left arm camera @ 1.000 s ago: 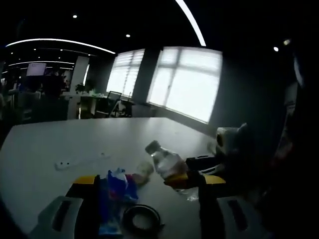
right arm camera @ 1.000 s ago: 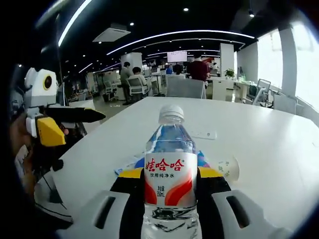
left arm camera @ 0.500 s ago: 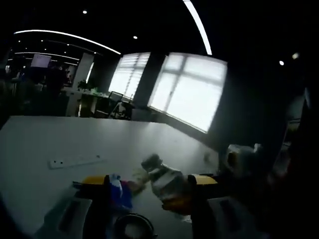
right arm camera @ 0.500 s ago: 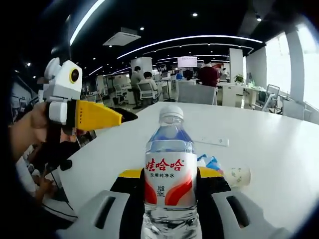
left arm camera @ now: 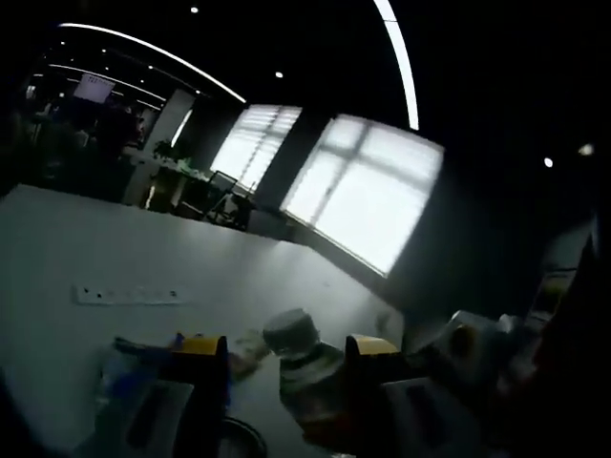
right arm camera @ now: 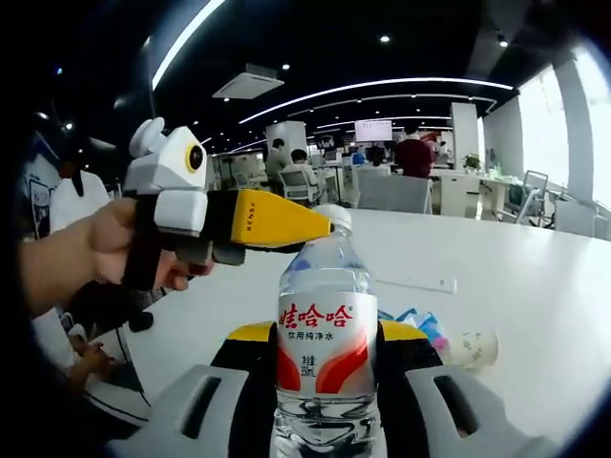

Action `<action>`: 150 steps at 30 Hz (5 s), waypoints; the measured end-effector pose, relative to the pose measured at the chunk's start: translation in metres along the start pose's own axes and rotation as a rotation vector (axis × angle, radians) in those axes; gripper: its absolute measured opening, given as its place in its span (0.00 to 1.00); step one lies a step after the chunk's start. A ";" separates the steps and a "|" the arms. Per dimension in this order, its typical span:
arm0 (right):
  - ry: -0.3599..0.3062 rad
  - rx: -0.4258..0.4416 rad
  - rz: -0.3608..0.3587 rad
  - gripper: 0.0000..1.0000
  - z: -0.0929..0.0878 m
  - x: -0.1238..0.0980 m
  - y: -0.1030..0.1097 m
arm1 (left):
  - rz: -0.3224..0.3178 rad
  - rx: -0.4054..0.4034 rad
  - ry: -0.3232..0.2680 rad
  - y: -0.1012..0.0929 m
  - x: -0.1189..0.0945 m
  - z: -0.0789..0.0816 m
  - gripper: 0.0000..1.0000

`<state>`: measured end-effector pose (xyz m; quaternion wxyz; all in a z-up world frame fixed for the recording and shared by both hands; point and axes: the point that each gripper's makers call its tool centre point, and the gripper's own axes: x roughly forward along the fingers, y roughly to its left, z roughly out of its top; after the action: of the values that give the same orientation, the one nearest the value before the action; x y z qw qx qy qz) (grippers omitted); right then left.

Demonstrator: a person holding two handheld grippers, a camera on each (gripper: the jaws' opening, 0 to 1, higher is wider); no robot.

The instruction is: Arrange the tabletop items into an orderly group along one side of the table until the central work area is clear of visible clutter.

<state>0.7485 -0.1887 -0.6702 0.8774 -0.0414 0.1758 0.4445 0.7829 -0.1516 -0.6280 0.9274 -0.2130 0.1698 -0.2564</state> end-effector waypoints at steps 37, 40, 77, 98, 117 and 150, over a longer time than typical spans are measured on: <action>-0.049 0.003 0.091 0.34 0.004 0.007 0.017 | -0.060 -0.127 -0.073 -0.004 0.004 0.012 0.24; -0.045 0.005 0.094 0.34 0.002 0.007 0.015 | -0.058 -0.104 -0.061 -0.007 0.006 0.012 0.23; 0.024 -0.073 0.183 0.51 -0.003 0.023 0.027 | 0.035 0.201 -0.044 -0.007 -0.011 0.023 0.19; 0.115 -0.043 0.107 0.78 -0.028 0.001 -0.015 | 0.146 0.268 -0.020 0.071 -0.055 0.035 0.19; 0.170 -0.013 0.026 0.88 -0.054 -0.018 -0.056 | 0.310 0.287 0.000 0.146 -0.080 0.038 0.19; 0.250 0.030 -0.066 0.98 -0.088 -0.025 -0.097 | 0.440 0.322 0.041 0.217 -0.088 0.030 0.19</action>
<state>0.7882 -0.2866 -0.7518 0.8633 -0.0889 0.2890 0.4041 0.8112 0.0745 -0.6892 0.9790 -0.0157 0.1880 -0.0769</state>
